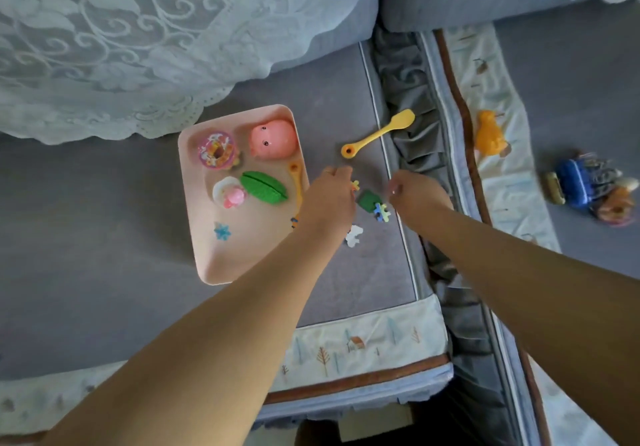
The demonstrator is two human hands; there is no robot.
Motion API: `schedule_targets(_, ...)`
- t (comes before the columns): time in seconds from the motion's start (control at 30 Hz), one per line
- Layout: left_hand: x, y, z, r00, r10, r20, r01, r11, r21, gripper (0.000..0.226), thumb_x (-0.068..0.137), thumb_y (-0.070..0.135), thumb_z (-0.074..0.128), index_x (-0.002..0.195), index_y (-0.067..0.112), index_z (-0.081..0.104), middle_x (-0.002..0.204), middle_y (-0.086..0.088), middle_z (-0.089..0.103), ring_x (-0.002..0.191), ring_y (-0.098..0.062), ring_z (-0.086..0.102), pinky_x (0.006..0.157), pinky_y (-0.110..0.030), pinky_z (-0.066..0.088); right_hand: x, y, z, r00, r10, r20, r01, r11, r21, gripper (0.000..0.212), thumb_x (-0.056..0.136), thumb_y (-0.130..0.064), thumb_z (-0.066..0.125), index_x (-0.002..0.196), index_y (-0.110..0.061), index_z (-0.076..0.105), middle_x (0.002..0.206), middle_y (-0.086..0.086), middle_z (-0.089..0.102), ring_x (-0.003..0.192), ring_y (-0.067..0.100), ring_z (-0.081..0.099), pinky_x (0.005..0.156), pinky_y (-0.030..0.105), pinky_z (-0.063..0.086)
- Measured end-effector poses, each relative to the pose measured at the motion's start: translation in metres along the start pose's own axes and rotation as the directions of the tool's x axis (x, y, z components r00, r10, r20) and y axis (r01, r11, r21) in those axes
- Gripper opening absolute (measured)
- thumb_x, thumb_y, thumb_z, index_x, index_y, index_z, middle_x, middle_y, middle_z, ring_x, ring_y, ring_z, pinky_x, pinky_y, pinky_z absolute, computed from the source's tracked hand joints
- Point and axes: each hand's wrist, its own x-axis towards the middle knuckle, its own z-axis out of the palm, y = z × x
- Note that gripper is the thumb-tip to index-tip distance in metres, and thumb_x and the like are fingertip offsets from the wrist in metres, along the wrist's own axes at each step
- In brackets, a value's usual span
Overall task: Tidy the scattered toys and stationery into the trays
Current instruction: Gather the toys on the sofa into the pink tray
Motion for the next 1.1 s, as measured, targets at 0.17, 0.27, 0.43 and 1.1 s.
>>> schedule_targets(0.17, 0.017, 0.011, 0.030, 0.982, -0.185, 0.031, 0.181, 0.978, 0.108, 0.026, 0.093, 0.006, 0.050, 0.119, 0.005, 0.049, 0.122, -0.016, 0.046, 0.104, -0.036, 0.057, 0.081, -0.039, 0.044, 0.012, 0.003, 0.018, 0.988, -0.148, 0.041, 0.141, 0.981, 0.134, 0.034, 0.085, -0.034, 0.069, 0.113, -0.021, 0.055, 0.120, 0.006, 0.053, 0.101, 0.028, 0.059, 0.075, 0.035, 0.049)
schedule_targets(0.27, 0.026, 0.015, 0.035, 0.968, -0.251, 0.005, 0.249, 0.962, 0.116, 0.028, 0.091, 0.007, 0.050, 0.119, 0.004, 0.052, 0.126, -0.017, 0.046, 0.106, -0.034, 0.056, 0.086, -0.039, 0.044, 0.017, -0.002, 0.030, 0.989, -0.150, -0.003, 0.150, 0.987, 0.056, 0.036, 0.085, -0.030, 0.068, 0.116, -0.020, 0.053, 0.125, 0.008, 0.046, 0.108, 0.031, 0.056, 0.079, 0.038, 0.049)
schedule_targets(0.43, 0.022, 0.022, 0.022, 0.988, -0.152, -0.037, 0.156, 0.975, 0.156, 0.021, 0.089, 0.004, 0.042, 0.105, 0.006, 0.055, 0.110, -0.015, 0.058, 0.101, -0.033, 0.057, 0.074, -0.037, 0.038, 0.014, -0.012, 0.026, 0.997, -0.064, -0.039, 0.070, 0.981, 0.181, 0.022, 0.089, -0.022, 0.060, 0.111, -0.020, 0.061, 0.107, 0.005, 0.065, 0.100, 0.028, 0.063, 0.072, 0.031, 0.048)
schedule_targets(1.1, -0.047, -0.020, -0.051, 0.971, -0.154, -0.181, 0.166, 0.985, 0.049, 0.041, 0.095, 0.018, 0.050, 0.134, 0.014, 0.040, 0.125, -0.012, 0.051, 0.103, -0.031, 0.057, 0.075, -0.038, 0.042, -0.016, -0.024, -0.020, 0.993, -0.112, 0.031, 0.100, 0.960, 0.263, 0.032, 0.092, -0.007, 0.047, 0.114, -0.025, 0.062, 0.108, 0.002, 0.064, 0.078, 0.018, 0.060, 0.063, 0.023, 0.045)
